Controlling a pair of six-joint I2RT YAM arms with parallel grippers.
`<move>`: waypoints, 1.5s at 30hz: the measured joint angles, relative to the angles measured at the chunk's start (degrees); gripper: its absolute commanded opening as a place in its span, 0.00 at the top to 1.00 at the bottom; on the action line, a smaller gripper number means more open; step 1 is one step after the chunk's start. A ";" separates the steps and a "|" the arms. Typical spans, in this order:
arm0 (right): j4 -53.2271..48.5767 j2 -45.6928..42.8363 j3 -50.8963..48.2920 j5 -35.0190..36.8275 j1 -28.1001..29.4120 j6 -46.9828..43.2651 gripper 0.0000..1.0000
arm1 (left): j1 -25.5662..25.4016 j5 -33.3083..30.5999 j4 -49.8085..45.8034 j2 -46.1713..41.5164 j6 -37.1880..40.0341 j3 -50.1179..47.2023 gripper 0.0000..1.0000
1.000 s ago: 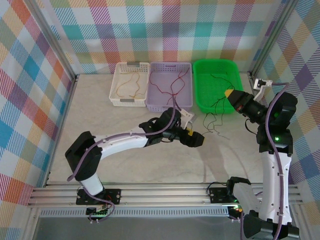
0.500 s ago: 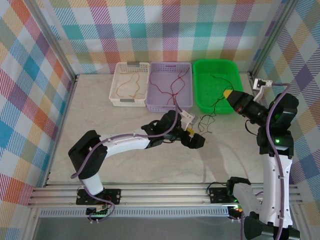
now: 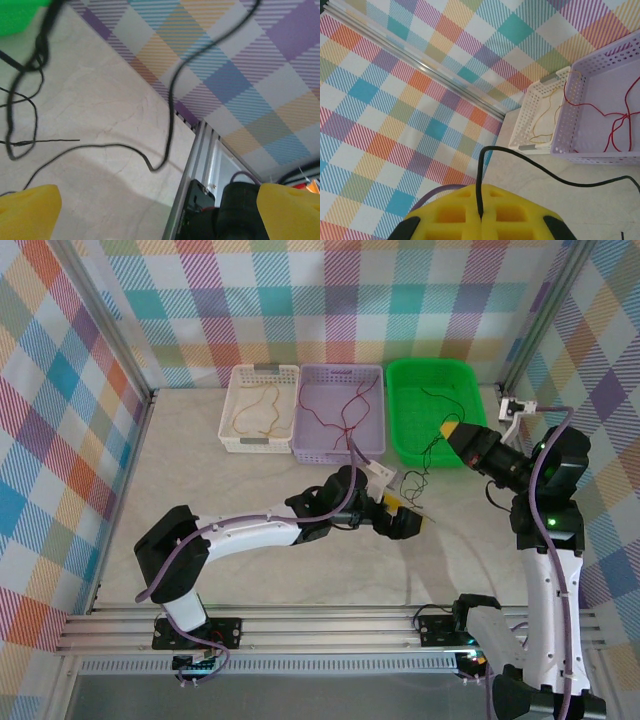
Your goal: Untangle the cables
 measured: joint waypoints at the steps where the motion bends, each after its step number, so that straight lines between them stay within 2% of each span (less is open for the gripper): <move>1: 0.00 0.00 -0.02 0.11 0.26 0.00 1.00 | 0.00 -0.68 0.26 0.26 -0.57 0.28 0.01; 5: 0.02 -0.35 -0.09 0.52 1.20 0.00 1.00 | 0.00 -2.58 1.75 2.69 -2.23 3.13 0.13; 7: 0.02 -0.61 -0.17 0.66 1.64 0.00 1.00 | 0.00 -2.97 2.51 3.89 -2.78 4.42 0.24; 10: 0.00 -0.90 -0.37 0.94 2.08 0.00 1.00 | 0.00 -3.63 2.51 5.29 -3.21 6.14 0.56; 15: -0.44 -1.03 -0.44 2.38 2.32 -0.48 1.00 | 0.00 -4.26 2.49 5.62 -3.15 6.64 1.00; 21: -5.60 -1.14 -0.11 10.47 2.32 -4.24 1.00 | 0.00 -3.67 2.16 1.84 -3.21 2.67 1.00; 31: -8.98 3.91 1.01 27.30 2.16 -7.48 1.00 | -0.31 -0.94 -5.40 -19.71 -4.74 -16.52 1.00; 37: -9.51 7.30 1.79 35.06 1.44 -8.26 1.00 | 0.33 -5.16 -20.37 -40.63 -3.58 -23.96 1.00; 41: -9.70 8.07 3.37 38.84 1.29 -9.55 1.00 | 3.82 -9.31 -30.82 -55.63 -2.62 -23.82 1.00; 45: -9.94 9.11 6.05 40.24 1.11 -10.71 1.00 | 7.74 -12.79 -41.22 -63.14 -0.70 -20.63 1.00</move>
